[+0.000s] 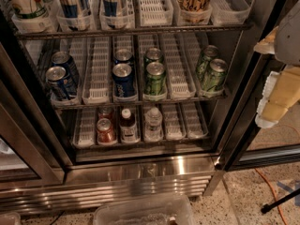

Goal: Pick blue plastic bottle from bottom shelf of fridge

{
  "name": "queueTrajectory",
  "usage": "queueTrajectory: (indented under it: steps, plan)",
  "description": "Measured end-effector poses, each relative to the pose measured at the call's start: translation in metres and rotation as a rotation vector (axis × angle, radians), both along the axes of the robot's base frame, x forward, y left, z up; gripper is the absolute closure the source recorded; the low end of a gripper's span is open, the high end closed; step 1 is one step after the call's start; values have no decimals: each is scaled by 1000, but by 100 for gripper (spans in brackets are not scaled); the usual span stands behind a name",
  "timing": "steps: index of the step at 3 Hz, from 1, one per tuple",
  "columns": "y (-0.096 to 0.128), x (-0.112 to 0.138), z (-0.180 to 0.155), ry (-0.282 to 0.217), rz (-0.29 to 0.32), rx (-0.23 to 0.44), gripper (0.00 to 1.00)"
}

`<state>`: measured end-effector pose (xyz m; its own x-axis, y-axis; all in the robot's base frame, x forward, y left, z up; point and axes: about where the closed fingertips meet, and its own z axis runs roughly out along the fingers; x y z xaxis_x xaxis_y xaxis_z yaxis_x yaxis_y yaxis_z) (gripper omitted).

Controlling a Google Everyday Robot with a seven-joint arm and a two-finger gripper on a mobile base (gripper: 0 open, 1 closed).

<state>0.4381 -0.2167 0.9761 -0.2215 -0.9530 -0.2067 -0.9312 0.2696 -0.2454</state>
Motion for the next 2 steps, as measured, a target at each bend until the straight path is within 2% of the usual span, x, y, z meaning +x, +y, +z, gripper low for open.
queueTrajectory:
  steps: [1,2]
  plan:
    - [0,0,0,0,0,0,0]
    - [5,0,-3,9,10,45,0]
